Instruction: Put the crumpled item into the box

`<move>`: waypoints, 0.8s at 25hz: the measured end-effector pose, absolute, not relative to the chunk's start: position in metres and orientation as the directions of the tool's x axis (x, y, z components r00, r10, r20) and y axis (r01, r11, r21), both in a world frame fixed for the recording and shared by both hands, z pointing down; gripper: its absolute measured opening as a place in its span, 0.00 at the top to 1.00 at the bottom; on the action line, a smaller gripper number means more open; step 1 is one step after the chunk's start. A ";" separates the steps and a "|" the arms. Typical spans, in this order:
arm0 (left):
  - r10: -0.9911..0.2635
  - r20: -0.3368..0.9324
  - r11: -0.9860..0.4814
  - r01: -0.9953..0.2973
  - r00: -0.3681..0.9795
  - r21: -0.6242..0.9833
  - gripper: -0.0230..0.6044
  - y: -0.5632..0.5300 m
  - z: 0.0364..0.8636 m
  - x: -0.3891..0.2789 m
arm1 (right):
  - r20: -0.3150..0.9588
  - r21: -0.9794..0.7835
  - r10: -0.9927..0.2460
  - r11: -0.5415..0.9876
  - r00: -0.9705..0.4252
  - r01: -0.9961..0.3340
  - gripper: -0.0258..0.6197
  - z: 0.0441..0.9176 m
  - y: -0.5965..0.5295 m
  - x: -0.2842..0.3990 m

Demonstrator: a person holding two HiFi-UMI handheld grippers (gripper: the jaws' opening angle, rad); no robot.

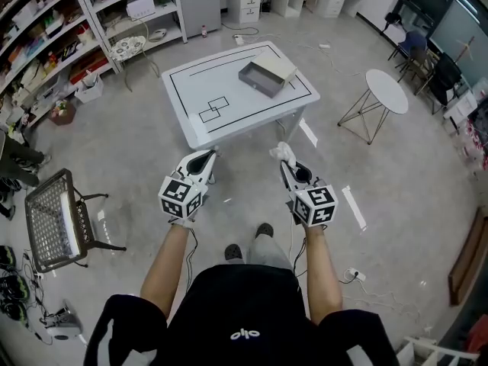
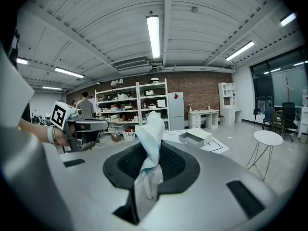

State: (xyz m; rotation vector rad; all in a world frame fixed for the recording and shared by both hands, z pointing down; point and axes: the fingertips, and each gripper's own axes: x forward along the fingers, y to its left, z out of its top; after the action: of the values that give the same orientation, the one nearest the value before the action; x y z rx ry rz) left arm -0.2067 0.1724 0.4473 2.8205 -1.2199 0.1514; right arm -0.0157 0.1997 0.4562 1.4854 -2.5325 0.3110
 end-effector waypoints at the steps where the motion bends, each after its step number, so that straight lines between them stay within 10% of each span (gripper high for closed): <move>1: -0.723 0.117 -0.683 -0.730 0.681 0.023 0.95 0.169 0.449 -0.208 | 0.269 -0.086 -0.835 0.476 -0.480 -0.875 0.85 0.458 0.196 -0.016; 20: -0.767 0.171 -0.623 -0.781 0.618 0.030 0.95 0.001 0.471 -0.216 | 0.289 -0.130 -0.781 0.541 -0.554 -0.831 0.85 0.484 0.007 -0.023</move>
State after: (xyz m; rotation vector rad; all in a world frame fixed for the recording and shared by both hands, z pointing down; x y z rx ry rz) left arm -0.2157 0.0013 0.4708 2.7337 -1.3119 0.2150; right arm -0.0234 0.0073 0.4843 1.3662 -2.5808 0.3748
